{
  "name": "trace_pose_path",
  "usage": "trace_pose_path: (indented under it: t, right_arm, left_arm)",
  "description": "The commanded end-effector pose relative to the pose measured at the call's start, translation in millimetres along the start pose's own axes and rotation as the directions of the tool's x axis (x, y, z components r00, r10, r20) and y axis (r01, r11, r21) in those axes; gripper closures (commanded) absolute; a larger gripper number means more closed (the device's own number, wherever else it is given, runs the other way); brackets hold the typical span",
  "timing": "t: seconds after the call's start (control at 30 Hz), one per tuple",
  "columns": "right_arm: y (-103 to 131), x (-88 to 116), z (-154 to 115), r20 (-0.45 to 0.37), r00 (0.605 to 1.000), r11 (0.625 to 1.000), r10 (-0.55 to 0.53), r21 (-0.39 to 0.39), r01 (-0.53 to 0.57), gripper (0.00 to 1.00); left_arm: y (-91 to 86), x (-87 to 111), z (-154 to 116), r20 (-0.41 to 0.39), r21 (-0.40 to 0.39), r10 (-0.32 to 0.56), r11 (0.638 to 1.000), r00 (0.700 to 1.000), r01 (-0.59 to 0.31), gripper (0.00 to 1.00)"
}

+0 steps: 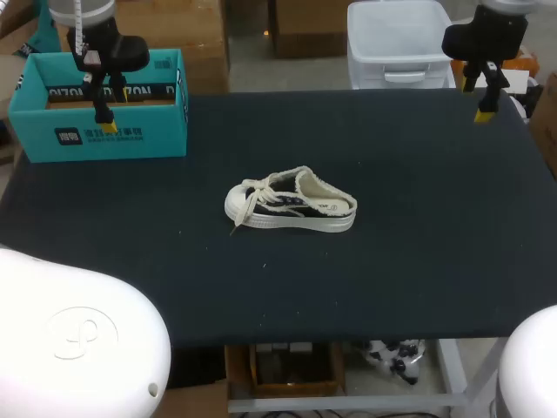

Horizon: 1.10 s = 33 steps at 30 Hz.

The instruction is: Open the shoe tongue, take the insole out of the shoe, put the insole back into the shoe, and pack the shoe into the shoebox

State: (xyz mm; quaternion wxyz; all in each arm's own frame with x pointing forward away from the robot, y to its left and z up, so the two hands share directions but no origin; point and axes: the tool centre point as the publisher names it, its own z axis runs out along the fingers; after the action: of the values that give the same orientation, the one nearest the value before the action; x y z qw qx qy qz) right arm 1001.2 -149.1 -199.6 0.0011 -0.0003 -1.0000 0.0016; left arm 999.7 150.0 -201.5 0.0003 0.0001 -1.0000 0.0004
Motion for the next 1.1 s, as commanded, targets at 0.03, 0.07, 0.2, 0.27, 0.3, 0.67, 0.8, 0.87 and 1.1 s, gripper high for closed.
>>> trace_pose_path:
  t: [0.03,0.07,0.2,0.27,0.3,0.67,0.8,0.87,1.1]
  right_arm:
    - [-0.4,0.2,0.1,0.0,1.0,1.0,0.0,-0.002,0.0,0.0]
    - [-0.4,0.2,0.1,0.0,1.0,1.0,0.0,-0.002,0.0,0.0]
    - [-0.4,0.2,0.1,0.0,1.0,1.0,0.0,-0.002,0.0,0.0]
    - [-0.4,0.2,0.1,0.0,1.0,1.0,0.0,-0.002,0.0,0.0]
    - [-0.4,0.2,0.1,0.0,1.0,1.0,0.0,-0.002,0.0,0.0]
    - [-0.4,0.2,0.1,0.0,1.0,1.0,0.0,-0.002,0.0,0.0]
    - [-0.4,0.2,0.1,0.0,1.0,1.0,0.0,-0.002,0.0,0.0]
    - [-0.4,0.2,0.1,0.0,1.0,1.0,0.0,-0.002,0.0,0.0]
    - [-0.4,0.2,0.1,0.0,1.0,1.0,0.0,-0.002,0.0,0.0]
  left_arm:
    - [0.0,0.1,-0.4,0.0,-0.001,0.0,1.0,1.0,0.0,0.0]
    - [0.0,0.1,-0.4,0.0,-0.001,0.0,1.0,1.0,0.0,0.0]
    - [0.0,0.1,-0.4,0.0,-0.001,0.0,1.0,1.0,0.0,0.0]
    - [0.0,0.1,-0.4,0.0,-0.001,0.0,1.0,1.0,0.0,0.0]
    - [0.0,0.1,-0.4,0.0,-0.001,0.0,1.0,1.0,0.0,0.0]
    - [0.0,0.1,-0.4,0.0,-0.001,0.0,1.0,1.0,0.0,0.0]
    - [0.0,0.1,-0.4,0.0,-0.001,0.0,1.0,1.0,0.0,0.0]
    - [0.0,0.1,-0.4,0.0,-0.001,0.0,1.0,1.0,0.0,0.0]
    - [0.8,4.0,-0.3,-0.004,0.008,-0.008,1.0,1.0,0.008,0.0]
